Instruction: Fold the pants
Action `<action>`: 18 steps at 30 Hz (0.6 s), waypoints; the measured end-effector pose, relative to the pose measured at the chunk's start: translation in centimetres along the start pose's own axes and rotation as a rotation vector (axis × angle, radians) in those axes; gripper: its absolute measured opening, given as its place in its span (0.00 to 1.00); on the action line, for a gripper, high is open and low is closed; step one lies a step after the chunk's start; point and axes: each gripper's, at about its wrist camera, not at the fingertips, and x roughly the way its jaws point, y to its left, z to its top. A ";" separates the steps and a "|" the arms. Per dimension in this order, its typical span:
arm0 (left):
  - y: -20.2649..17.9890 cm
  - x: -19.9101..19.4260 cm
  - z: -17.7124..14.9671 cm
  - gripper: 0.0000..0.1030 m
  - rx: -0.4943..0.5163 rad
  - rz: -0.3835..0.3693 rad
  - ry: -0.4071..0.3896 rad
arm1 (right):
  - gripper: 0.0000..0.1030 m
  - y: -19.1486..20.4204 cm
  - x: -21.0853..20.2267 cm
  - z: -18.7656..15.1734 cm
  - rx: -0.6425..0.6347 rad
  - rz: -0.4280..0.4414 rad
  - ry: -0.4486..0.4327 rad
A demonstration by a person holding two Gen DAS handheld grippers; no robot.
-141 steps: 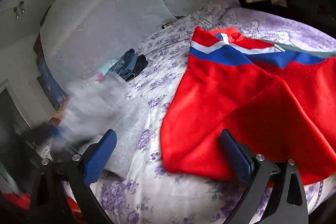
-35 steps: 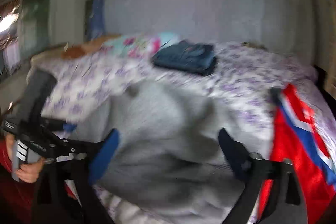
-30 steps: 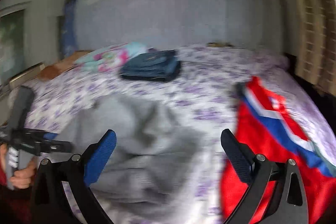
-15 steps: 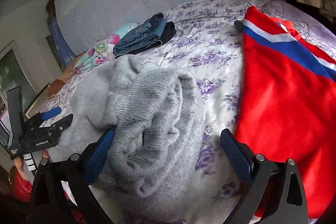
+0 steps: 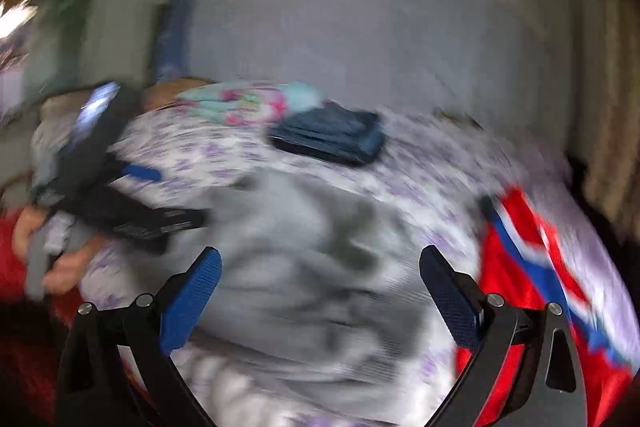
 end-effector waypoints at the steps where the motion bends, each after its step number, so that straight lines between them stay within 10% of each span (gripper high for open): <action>1: 0.3 0.0 0.1 0.96 -0.010 -0.001 0.001 | 0.97 1.4 0.1 0.2 -0.042 0.039 0.001; 12: 1.7 -0.2 0.2 0.96 -0.016 -0.001 -0.011 | 0.97 9.9 2.9 0.2 -0.246 0.218 0.026; 18: 8.5 0.7 0.5 0.96 -0.211 -0.039 0.044 | 0.96 8.9 2.4 -0.2 -0.187 0.188 -0.021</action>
